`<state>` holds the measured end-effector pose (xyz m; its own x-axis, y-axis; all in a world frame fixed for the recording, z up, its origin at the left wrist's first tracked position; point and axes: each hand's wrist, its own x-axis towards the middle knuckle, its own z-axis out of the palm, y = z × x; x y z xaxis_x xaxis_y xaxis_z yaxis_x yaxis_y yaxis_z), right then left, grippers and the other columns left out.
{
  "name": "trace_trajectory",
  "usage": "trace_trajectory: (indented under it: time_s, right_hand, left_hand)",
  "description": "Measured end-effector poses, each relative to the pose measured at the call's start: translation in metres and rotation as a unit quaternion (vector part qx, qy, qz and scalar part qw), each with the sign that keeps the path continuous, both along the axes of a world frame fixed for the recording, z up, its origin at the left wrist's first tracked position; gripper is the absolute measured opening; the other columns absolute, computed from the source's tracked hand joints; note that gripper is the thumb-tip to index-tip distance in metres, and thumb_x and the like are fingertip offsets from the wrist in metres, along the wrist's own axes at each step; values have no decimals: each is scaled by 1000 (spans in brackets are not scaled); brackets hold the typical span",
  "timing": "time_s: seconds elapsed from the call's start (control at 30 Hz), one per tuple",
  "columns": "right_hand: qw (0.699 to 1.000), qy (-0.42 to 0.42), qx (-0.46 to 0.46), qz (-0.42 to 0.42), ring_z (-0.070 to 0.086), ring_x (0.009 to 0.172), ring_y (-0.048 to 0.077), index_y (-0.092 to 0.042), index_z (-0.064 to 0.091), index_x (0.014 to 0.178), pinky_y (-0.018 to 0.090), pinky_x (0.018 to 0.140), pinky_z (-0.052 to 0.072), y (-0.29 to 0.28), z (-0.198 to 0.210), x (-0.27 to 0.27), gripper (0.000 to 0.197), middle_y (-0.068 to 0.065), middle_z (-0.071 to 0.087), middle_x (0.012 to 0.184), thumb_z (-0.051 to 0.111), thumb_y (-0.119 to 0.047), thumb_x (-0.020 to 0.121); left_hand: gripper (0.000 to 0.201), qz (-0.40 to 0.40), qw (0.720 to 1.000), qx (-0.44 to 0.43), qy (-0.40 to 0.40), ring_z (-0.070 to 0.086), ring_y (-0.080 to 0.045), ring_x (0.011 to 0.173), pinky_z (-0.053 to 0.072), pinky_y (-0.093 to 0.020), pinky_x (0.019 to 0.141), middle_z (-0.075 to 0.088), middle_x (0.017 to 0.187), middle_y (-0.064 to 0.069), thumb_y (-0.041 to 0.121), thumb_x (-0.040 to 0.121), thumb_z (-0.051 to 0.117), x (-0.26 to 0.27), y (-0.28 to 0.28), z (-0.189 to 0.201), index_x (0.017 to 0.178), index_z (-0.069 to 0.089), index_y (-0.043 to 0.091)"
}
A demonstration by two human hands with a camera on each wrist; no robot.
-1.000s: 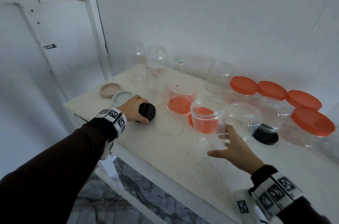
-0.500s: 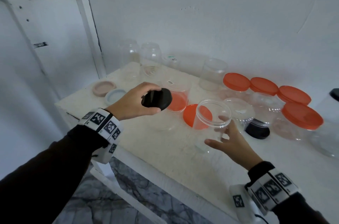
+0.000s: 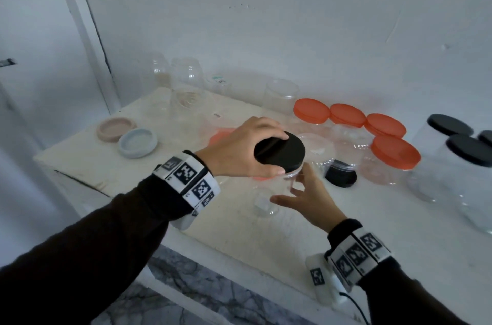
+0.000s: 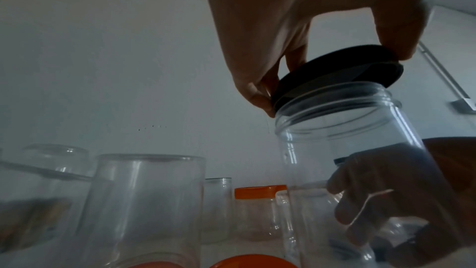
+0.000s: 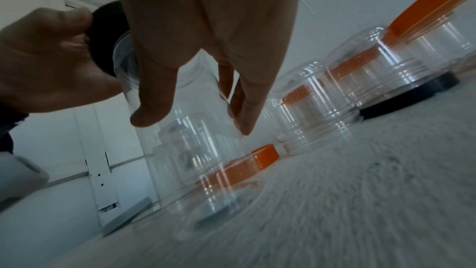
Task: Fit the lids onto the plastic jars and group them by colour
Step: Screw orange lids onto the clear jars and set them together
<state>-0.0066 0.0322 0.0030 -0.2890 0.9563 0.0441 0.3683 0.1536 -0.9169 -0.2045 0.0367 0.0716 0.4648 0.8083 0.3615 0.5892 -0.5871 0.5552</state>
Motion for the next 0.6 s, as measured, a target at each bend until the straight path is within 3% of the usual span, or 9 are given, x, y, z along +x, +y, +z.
trace_trajectory:
  time_s: [0.23, 0.33, 0.4, 0.5, 0.6]
  right_hand:
    - [1000, -4, 3, 7, 48, 107, 7, -22, 40, 119, 28, 94, 47, 1, 1, -1, 72, 1, 46, 123, 85, -21, 62]
    - [999, -27, -14, 35, 46, 113, 11, -25, 37, 121, 31, 98, 45, 1, 6, 3, 76, 0, 43, 126, 85, -20, 62]
    - [996, -46, -32, 71, 44, 118, 12, -27, 33, 122, 28, 98, 43, 2, 19, 9, 84, -2, 40, 130, 86, -22, 58]
    - [996, -40, -10, 79, 44, 120, 9, -24, 31, 132, 29, 101, 41, 6, 56, 19, 100, -3, 40, 134, 82, -40, 47]
    - [982, -138, 63, 110, 44, 119, 6, -28, 34, 135, 28, 100, 41, 11, 102, 19, 91, -8, 40, 134, 79, -42, 57]
  left_hand:
    - [81, 5, 999, -17, 30, 34, -8, 121, 30, -25, 104, 47, 131, 4, 64, 57, 52, 10, 7, 0, 123, 56, 18]
    - [78, 6, 999, -38, 20, 33, -7, 122, 31, -26, 104, 45, 132, 6, 63, 59, 58, 8, 7, -2, 126, 53, 21]
    - [81, 9, 999, -50, 6, 33, -8, 125, 31, -27, 106, 41, 135, 7, 55, 62, 72, 6, 6, -5, 131, 45, 22]
    - [105, 26, 990, -122, -66, 30, -6, 131, 28, -28, 110, 29, 145, 8, 36, 59, 85, 1, 2, -12, 143, 23, 24]
    - [118, 37, 967, -205, -144, 29, -8, 135, 25, -29, 111, 26, 149, 5, 22, 58, 87, 0, -1, -26, 146, 8, 26]
